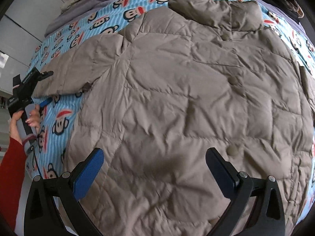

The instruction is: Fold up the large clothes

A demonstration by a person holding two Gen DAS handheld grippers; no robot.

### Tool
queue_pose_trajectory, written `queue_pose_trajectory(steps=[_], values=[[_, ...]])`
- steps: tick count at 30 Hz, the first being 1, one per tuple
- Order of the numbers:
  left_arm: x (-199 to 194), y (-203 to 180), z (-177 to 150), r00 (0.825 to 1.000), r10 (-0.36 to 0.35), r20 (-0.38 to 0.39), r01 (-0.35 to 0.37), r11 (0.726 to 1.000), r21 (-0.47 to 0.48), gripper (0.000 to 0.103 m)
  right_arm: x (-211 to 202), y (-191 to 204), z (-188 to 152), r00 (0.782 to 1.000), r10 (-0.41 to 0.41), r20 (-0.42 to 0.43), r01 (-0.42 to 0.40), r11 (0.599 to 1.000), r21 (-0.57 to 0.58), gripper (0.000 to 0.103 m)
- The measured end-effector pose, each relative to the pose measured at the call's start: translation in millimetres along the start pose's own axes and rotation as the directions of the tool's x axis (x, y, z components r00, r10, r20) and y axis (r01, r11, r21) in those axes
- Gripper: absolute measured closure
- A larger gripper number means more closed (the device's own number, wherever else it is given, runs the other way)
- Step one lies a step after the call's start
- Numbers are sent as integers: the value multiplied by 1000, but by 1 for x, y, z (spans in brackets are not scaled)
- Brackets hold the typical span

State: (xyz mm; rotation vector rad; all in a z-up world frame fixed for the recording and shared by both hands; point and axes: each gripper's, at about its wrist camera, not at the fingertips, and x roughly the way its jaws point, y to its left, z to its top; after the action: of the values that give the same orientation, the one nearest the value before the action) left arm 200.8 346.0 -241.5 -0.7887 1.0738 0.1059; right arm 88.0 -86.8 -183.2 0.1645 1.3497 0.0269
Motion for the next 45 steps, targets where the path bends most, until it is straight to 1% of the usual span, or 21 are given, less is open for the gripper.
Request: queue_pose_trajectory(steps=[2,3,4,6,7,11,14,16,17,18,20,22,26,30,34,36,40,41,42,43,45], values=[[1,-4,11,999,28,40,-29,999,16,3,6,4,9,1000,-2,10,2,1000,-5,0],[0,-5,12,996,57,64,-59,998,20,22,9,6,14,1000,-2,16,3,1000,-8,0],[3,-2,21,995,66,69,-68,997,28,56,13,9,21,1000,-4,20,4,1000,-10,0],[11,2,26,999,-28,20,28,999,43,97,19,17,37,999,7,42,-7,1000,-19,0],[13,3,31,998,-65,15,64,998,28,97,20,20,42,998,16,53,-15,1000,-23,0],[-22,-8,25,994,-81,72,73,992,105,97,26,32,67,993,53,102,-51,998,-25,0],[-67,-26,24,979,-162,124,140,976,168,97,37,37,86,984,97,146,-101,995,20,4],[-86,-47,20,970,-195,143,161,962,221,97,48,40,97,973,157,171,-167,985,47,36],[-94,-61,20,966,-212,149,170,952,254,97,57,43,101,966,199,162,-211,976,58,71],[-99,-77,20,962,-226,151,176,941,290,97,68,45,107,960,241,145,-254,964,75,84],[-113,-105,11,955,-264,136,199,909,365,97,93,55,116,945,304,123,-317,943,105,84],[-117,-131,0,950,-294,106,223,876,428,97,109,71,121,943,313,114,-322,944,70,85],[-113,-196,-42,934,-358,4,299,784,544,97,136,94,131,954,299,38,-298,954,-25,85],[-99,-267,-98,923,-373,-94,336,662,670,97,126,63,137,922,385,38,-387,919,69,85],[-60,-319,-169,940,-286,-186,321,556,767,97,92,-6,117,926,353,133,-373,909,188,85],[-31,-338,-209,963,-197,-184,260,495,829,97,73,-57,99,951,258,173,-297,919,258,85],[24,-353,-281,989,-10,-145,139,361,922,97,49,-133,69,972,131,194,-194,913,360,85],[28,-346,-297,992,16,-121,109,332,937,93,42,-148,61,974,111,198,-180,910,373,85],[34,-342,-308,995,45,-90,73,294,953,76,35,-161,57,975,88,203,-161,910,381,85],[35,-338,-317,995,56,-84,66,268,961,45,30,-167,54,976,71,204,-147,912,383,85],[30,-335,-330,996,39,-79,67,252,965,19,20,-180,52,977,46,208,-126,912,390,85]])
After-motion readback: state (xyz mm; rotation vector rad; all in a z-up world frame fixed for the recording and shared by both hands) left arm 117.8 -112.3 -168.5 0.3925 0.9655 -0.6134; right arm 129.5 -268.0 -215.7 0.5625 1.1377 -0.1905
